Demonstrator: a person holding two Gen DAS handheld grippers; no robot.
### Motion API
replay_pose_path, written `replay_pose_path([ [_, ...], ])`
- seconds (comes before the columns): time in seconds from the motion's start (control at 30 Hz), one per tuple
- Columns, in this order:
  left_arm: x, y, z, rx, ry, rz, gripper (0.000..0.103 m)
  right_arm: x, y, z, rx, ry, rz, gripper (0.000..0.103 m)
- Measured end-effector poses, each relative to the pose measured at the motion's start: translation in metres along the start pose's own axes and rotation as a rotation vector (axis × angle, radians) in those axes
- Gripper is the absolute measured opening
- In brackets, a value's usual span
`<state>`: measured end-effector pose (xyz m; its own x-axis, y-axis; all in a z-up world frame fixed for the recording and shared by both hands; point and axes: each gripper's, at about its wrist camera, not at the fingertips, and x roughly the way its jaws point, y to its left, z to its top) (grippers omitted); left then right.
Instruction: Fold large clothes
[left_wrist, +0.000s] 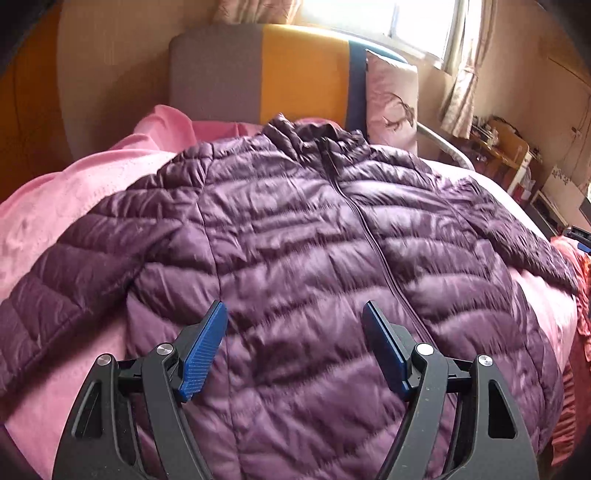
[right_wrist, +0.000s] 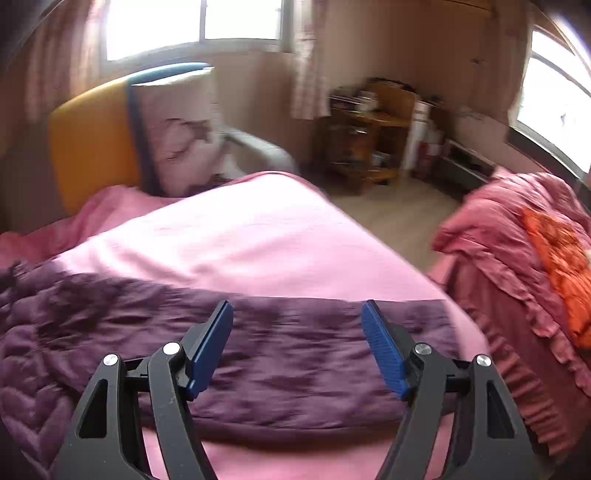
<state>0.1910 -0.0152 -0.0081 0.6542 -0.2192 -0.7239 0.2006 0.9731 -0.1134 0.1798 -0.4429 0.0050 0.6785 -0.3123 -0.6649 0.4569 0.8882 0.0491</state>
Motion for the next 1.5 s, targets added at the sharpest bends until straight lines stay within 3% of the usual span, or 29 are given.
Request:
replay_pose_path([
  [0.07,0.005,0.0,0.008,-0.01,-0.023,0.011,0.074,-0.001,0.065,-0.003,-0.086,0.008,0.17,0.071],
  [0.17,0.013,0.013,0.017,-0.049,-0.032,0.006,0.074,0.013,0.15,-0.011,-0.189,0.049,0.342,0.068],
  [0.27,0.025,0.03,0.018,-0.124,0.001,-0.027,0.075,0.045,0.206,-0.016,-0.202,0.124,0.43,0.065],
  [0.33,0.034,0.042,0.011,-0.18,0.031,-0.061,0.08,0.074,0.222,-0.02,-0.178,0.182,0.425,0.065],
  [0.43,0.042,0.049,-0.004,-0.206,0.05,-0.095,0.08,0.121,0.208,-0.025,-0.085,0.255,0.341,0.065],
  [0.5,0.04,0.047,-0.008,-0.189,0.041,-0.091,0.08,0.13,0.191,-0.027,-0.048,0.218,0.308,0.062],
  [0.63,0.033,0.047,-0.018,-0.199,0.026,-0.107,0.08,0.13,0.176,-0.032,-0.042,0.175,0.332,0.061],
  [0.8,0.025,0.049,-0.024,-0.205,0.019,-0.105,0.08,0.121,0.181,-0.032,-0.078,0.175,0.289,0.062],
  [0.87,0.024,0.047,-0.023,-0.195,0.016,-0.098,0.08,0.114,0.19,-0.031,-0.138,0.181,0.229,0.07],
  [0.93,0.024,0.05,-0.019,-0.2,0.02,-0.097,0.08,0.095,0.197,-0.031,-0.206,0.134,0.162,0.075],
  [1.03,0.018,0.049,-0.012,-0.2,-0.003,-0.064,0.08,0.056,0.203,-0.037,-0.265,0.046,0.23,0.079],
  [1.17,-0.004,0.054,-0.014,-0.231,-0.086,-0.028,0.08,0.018,0.212,-0.068,-0.344,0.073,0.369,0.083],
  [1.27,-0.023,0.067,-0.028,-0.286,-0.099,-0.048,0.08,-0.009,0.209,-0.1,-0.375,0.046,0.384,0.09],
  [1.33,-0.027,0.07,-0.04,-0.267,-0.081,-0.038,0.08,-0.012,0.203,-0.117,-0.36,0.041,0.362,0.091],
  [1.4,-0.021,0.074,-0.056,-0.216,-0.028,0.022,0.08,-0.004,0.188,-0.135,-0.322,0.081,0.35,0.091],
  [1.43,-0.016,0.078,-0.064,-0.206,0.002,0.032,0.08,0.004,0.178,-0.138,-0.271,0.117,0.361,0.091],
  [1.5,-0.019,0.087,-0.075,-0.194,-0.029,0.004,0.082,0.003,0.153,-0.142,-0.118,0.156,0.402,0.091],
])
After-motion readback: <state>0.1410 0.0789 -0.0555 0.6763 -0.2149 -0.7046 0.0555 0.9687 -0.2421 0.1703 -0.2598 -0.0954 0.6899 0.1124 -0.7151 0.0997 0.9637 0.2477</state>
